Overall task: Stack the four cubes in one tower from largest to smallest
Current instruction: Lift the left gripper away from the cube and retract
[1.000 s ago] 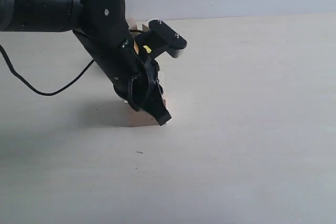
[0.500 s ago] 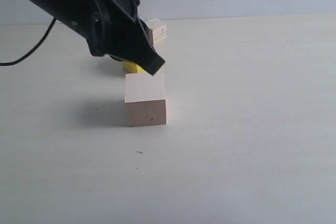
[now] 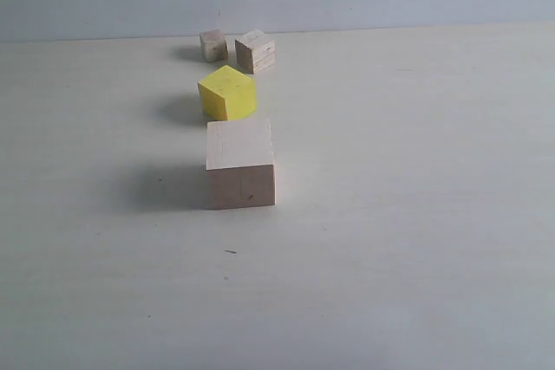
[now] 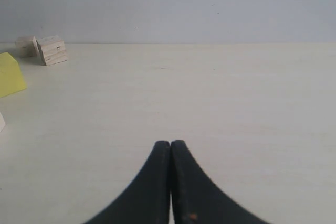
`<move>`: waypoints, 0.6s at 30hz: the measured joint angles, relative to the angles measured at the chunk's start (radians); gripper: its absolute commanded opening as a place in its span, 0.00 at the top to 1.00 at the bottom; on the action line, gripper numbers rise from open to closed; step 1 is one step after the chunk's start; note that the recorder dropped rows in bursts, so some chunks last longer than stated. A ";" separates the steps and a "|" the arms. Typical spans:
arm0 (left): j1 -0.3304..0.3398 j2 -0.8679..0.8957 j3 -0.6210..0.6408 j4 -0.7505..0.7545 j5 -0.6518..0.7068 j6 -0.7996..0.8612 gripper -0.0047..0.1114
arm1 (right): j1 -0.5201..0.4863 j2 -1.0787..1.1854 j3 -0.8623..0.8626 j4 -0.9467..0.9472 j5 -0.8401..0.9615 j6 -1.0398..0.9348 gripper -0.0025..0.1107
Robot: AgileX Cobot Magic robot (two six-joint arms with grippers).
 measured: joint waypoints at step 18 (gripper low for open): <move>0.147 -0.404 0.400 0.344 -0.178 -0.227 0.96 | 0.000 0.000 0.000 0.000 -0.097 0.000 0.98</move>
